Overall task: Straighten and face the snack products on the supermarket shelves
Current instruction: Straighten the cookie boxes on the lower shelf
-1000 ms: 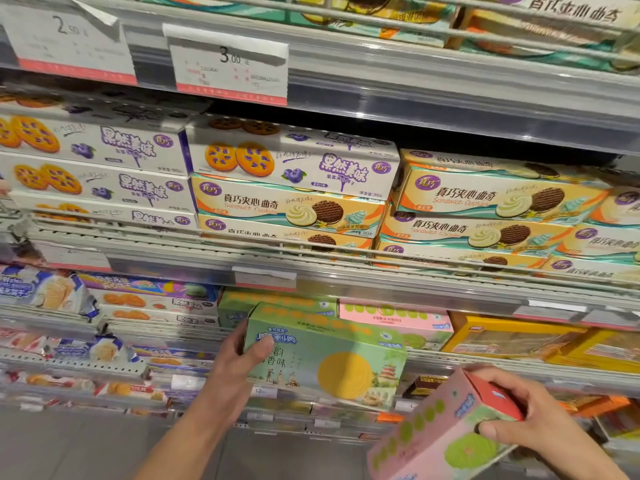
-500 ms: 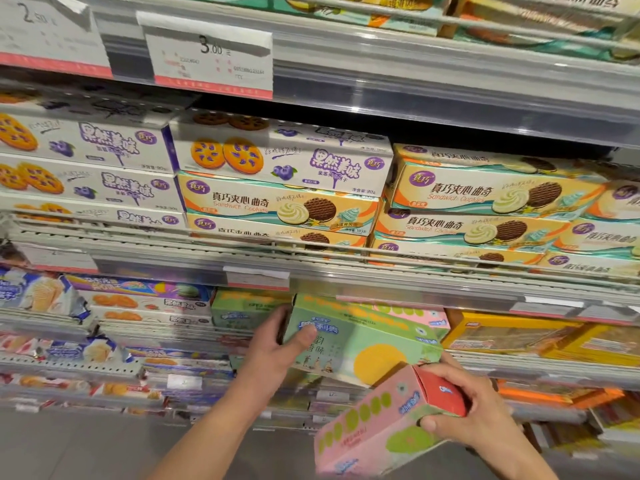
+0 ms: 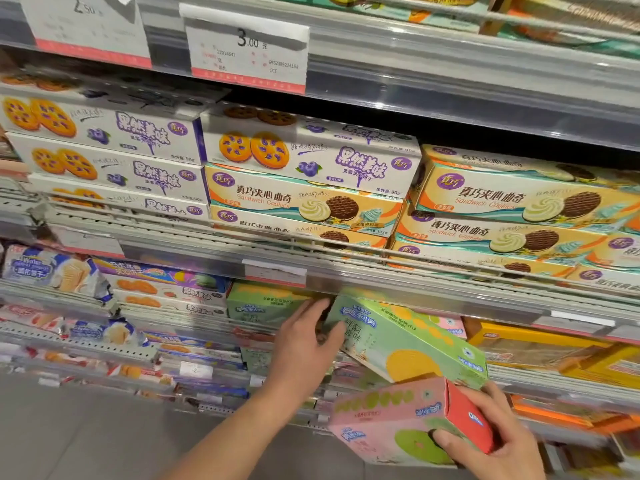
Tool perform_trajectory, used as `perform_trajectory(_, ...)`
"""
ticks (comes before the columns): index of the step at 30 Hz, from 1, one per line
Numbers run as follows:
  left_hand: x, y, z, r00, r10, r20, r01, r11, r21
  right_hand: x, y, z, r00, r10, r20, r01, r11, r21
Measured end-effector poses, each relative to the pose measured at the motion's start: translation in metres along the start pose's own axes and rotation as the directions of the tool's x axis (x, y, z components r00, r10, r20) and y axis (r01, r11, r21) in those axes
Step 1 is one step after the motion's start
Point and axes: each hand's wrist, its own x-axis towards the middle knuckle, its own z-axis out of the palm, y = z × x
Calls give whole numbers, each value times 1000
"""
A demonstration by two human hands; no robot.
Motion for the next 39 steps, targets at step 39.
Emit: perform_trajectory(39, 1, -26, -45, 997, -69, -26, 72, 987, 145, 29, -21, 43, 999, -27, 30, 28, 999, -33)
